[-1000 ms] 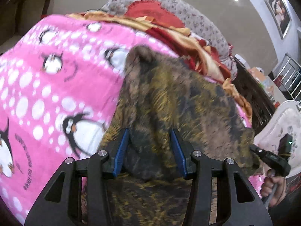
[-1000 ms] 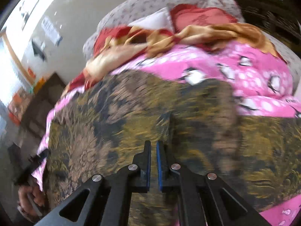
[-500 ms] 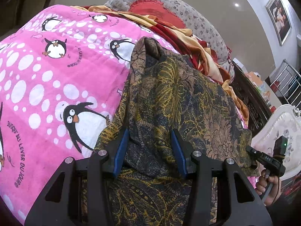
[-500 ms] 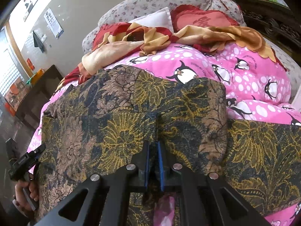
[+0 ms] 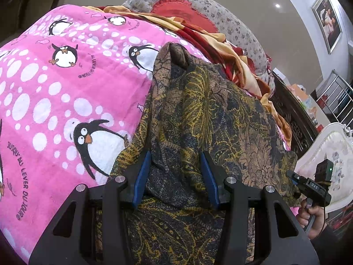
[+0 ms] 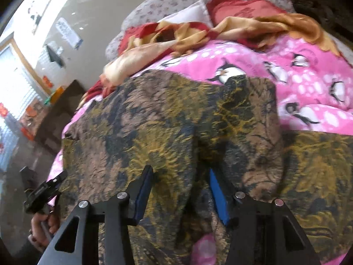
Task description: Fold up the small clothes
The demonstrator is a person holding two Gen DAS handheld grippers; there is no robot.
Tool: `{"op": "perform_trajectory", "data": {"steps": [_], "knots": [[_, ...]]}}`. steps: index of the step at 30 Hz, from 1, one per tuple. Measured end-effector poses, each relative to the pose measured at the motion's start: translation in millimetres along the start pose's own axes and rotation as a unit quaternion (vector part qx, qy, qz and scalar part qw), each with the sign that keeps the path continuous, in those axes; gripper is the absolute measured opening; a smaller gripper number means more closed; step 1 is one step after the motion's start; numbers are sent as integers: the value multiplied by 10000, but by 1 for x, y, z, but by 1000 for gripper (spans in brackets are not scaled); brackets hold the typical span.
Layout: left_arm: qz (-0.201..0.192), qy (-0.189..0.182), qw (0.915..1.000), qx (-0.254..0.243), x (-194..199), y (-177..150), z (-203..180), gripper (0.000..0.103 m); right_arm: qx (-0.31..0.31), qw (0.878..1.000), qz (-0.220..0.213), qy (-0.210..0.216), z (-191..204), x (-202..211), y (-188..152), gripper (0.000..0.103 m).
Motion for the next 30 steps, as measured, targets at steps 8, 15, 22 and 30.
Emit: {"op": "perform_trajectory", "data": {"steps": [8,15,22,30], "knots": [[1,-18,10000,11,0,0,1,46,595,9974,-145,-390,14,13,-1,4],[-4,-36,10000,21,0,0,1,46,129,9947,-359,-954,-8,26,1,4],[-29,385,9992,-136,3,11,-9,46,-17,9897,-119,-1428,-12,15,0,6],[-182,267,9950,-950,-15,54,-63,46,323,9781,-1183,-1684,28,75,32,12]]}}
Point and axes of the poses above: each gripper's, at about its wrist camera, not at the fingertips, and x roughly against the way its jaws point, z to its left, y to its top, the point moved 6 cm from there along -x, roughly the way its jaws point, and after that the axes turned 6 degrees about z, right-handed, at the moved point
